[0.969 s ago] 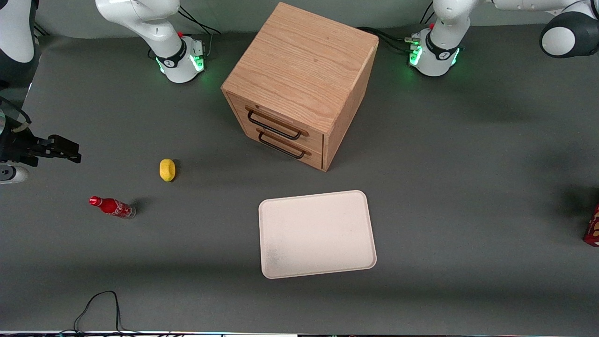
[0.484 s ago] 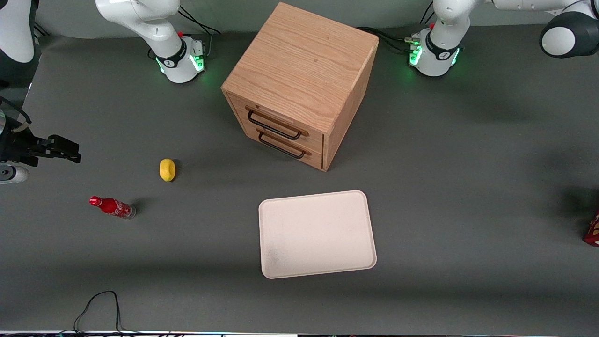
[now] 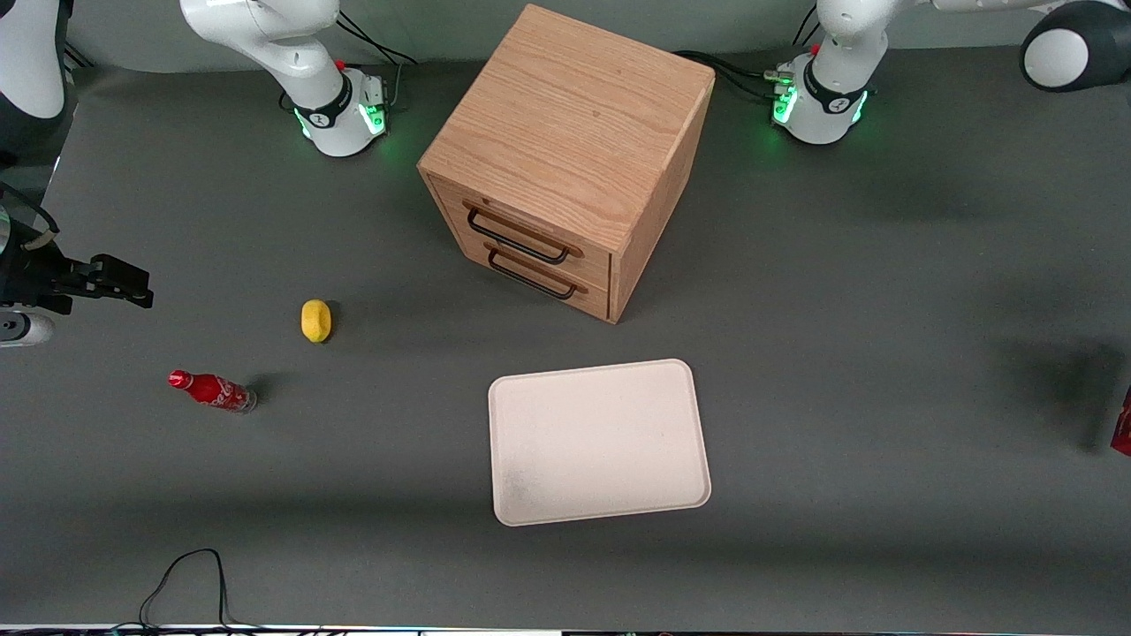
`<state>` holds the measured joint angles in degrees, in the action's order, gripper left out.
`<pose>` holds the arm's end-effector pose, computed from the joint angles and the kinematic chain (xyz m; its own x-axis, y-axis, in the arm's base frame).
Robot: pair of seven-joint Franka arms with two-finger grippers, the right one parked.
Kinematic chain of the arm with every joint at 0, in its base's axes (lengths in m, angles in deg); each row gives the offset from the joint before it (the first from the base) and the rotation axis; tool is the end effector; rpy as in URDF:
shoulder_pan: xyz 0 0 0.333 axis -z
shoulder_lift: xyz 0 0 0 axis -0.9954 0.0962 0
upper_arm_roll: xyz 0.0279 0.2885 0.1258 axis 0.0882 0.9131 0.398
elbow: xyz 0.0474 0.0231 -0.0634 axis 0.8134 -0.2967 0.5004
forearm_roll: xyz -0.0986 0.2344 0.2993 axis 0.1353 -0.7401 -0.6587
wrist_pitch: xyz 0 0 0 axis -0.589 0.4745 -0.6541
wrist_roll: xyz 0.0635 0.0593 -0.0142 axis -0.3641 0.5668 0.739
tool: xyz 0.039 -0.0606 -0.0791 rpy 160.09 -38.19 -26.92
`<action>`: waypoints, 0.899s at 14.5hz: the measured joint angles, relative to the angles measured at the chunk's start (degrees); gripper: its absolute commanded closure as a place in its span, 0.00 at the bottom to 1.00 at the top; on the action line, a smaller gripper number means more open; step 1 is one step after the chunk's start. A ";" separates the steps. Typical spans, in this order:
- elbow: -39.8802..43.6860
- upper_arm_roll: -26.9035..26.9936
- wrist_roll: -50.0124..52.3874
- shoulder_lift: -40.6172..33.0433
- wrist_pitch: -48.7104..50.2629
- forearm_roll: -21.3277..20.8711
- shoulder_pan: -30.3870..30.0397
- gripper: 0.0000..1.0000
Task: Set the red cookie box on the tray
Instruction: 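Close the left gripper on the cookie box and lift it, then carry the held cookie box with the left gripper over the white tray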
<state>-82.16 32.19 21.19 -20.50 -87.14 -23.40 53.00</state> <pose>0.6498 0.3968 0.3568 0.8673 -0.4922 -0.0742 -0.4941 -0.8694 -0.0079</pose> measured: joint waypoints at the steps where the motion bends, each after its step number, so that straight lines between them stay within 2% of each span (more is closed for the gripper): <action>1: 0.17 -0.02 2.97 -3.08 4.61 -0.85 1.20 1.00; 6: 0.05 -0.08 16.63 -18.63 27.39 -3.24 7.90 1.00; 10: -5.94 -0.15 21.25 -25.65 29.54 -2.79 9.16 1.00; 13: -12.98 -0.39 30.48 -29.64 29.08 -0.22 12.69 1.00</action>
<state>-95.14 31.81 51.67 -50.14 -58.05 -23.62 65.69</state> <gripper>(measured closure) 0.969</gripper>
